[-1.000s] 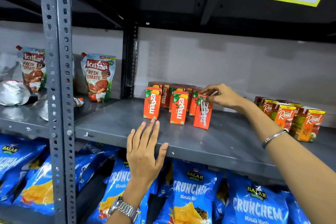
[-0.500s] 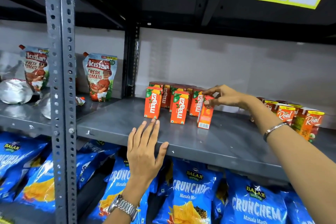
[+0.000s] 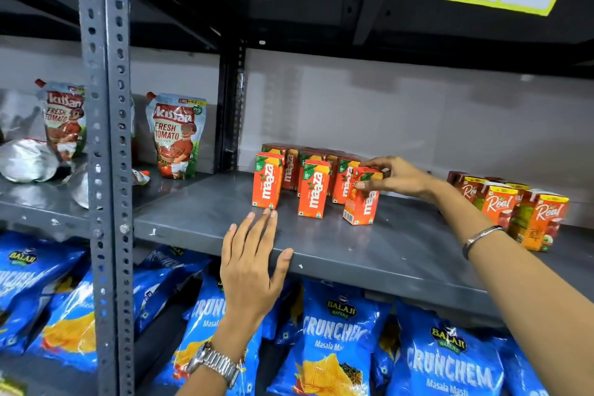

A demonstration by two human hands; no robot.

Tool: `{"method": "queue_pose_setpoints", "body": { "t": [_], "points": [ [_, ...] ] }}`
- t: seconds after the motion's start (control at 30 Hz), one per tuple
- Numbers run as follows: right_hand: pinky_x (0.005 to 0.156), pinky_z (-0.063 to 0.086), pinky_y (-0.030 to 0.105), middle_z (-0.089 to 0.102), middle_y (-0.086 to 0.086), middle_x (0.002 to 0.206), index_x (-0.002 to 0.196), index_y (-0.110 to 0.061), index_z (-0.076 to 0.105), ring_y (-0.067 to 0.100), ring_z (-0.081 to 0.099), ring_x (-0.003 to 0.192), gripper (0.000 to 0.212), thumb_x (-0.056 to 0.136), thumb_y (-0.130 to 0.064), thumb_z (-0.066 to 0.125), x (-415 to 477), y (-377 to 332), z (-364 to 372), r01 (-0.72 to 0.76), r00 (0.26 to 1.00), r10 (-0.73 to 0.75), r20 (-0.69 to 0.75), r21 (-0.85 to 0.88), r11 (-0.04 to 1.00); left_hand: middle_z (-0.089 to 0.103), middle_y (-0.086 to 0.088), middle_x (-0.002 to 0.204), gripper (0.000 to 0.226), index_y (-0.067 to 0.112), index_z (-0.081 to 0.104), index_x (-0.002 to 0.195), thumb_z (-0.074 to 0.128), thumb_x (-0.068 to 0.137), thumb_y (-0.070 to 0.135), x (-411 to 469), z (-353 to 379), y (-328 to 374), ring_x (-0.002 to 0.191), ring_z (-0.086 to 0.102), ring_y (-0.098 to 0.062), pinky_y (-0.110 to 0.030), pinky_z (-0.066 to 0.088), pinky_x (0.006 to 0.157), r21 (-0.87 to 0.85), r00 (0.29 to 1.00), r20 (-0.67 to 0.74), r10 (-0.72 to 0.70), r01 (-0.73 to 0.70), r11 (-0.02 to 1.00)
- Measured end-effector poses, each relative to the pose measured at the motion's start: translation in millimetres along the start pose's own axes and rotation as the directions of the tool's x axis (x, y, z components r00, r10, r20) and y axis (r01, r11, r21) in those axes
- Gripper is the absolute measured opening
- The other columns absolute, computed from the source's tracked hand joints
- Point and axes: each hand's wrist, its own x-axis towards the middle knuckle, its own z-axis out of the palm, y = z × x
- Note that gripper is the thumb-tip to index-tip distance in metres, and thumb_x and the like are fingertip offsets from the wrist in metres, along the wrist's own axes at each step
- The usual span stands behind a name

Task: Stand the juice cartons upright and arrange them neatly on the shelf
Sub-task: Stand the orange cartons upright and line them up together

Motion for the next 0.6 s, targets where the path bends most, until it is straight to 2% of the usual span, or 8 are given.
{"method": "queue_pose_setpoints", "body": {
  "t": [0.07, 0.13, 0.23, 0.27, 0.43, 0.6],
  "points": [
    [0.069, 0.054, 0.023, 0.061, 0.007, 0.108, 0.123, -0.014, 0.05, 0.012, 0.06, 0.087, 0.051, 0.076, -0.017, 0.071, -2, 4, 5, -0.012, 1.0, 0.012, -0.001, 0.079, 0.997, 0.053, -0.003, 0.135, 0.053, 0.011, 0.048, 0.134, 0.029, 0.097, 0.045, 0, -1, 1, 0.132, 0.037, -0.018, -0.033, 0.015, 0.116, 0.006, 1.0, 0.005, -0.004, 0.004, 1.0],
    [0.061, 0.056, 0.023, 0.062, 0.006, 0.102, 0.12, -0.013, 0.051, 0.01, 0.061, 0.08, 0.051, 0.075, -0.02, 0.073, -3, 8, 10, 0.004, 0.997, 0.001, -0.072, 0.074, 0.997, 0.054, -0.003, 0.135, 0.053, 0.011, 0.048, 0.133, 0.029, 0.097, 0.045, 0, -1, 1, 0.132, 0.037, -0.018, -0.033, 0.016, 0.116, 0.011, 1.0, 0.007, -0.004, 0.004, 1.0],
    [0.069, 0.058, 0.039, 0.065, 0.009, 0.1, 0.12, -0.012, 0.051, 0.024, 0.065, 0.087, 0.057, 0.072, -0.032, 0.074, -4, 15, 17, 0.037, 0.975, -0.055, -0.215, -0.088, 0.995, 0.055, -0.004, 0.134, 0.053, 0.011, 0.048, 0.133, 0.029, 0.097, 0.045, 0, -2, 1, 0.132, 0.037, -0.018, -0.033, 0.016, 0.116, 0.013, 1.0, 0.0, 0.005, -0.005, 1.0],
    [0.071, 0.057, 0.04, 0.065, 0.009, 0.102, 0.121, -0.013, 0.05, 0.025, 0.064, 0.089, 0.059, 0.071, -0.034, 0.074, -5, 17, 19, 0.04, 0.97, -0.063, -0.234, -0.104, 0.994, 0.054, -0.004, 0.134, 0.053, 0.011, 0.048, 0.133, 0.029, 0.097, 0.045, 0, -2, 1, 0.132, 0.036, -0.018, -0.033, 0.016, 0.116, 0.012, 1.0, -0.003, 0.007, -0.007, 1.0],
    [0.054, 0.057, 0.036, 0.059, 0.004, 0.099, 0.126, -0.016, 0.043, 0.02, 0.06, 0.082, 0.064, 0.071, -0.026, 0.076, -10, 25, 25, 0.039, 0.977, -0.042, -0.211, -0.016, 0.999, 0.051, -0.003, 0.137, 0.053, 0.012, 0.045, 0.136, 0.029, 0.097, 0.045, 0, -2, 0, 0.135, 0.033, -0.018, -0.034, 0.015, 0.116, -0.003, 1.0, 0.017, 0.009, -0.009, 1.0],
    [0.069, 0.058, 0.045, 0.061, 0.005, 0.102, 0.121, -0.015, 0.042, 0.024, 0.063, 0.09, 0.064, 0.069, -0.031, 0.076, -12, 24, 28, 0.009, 0.965, -0.012, -0.263, -0.015, 1.0, 0.051, -0.004, 0.137, 0.054, 0.011, 0.045, 0.135, 0.028, 0.097, 0.045, 0, -7, 3, 0.135, 0.033, -0.018, -0.036, 0.018, 0.115, -0.035, 0.999, 0.049, -0.003, 0.004, 0.999]
  ]
}}
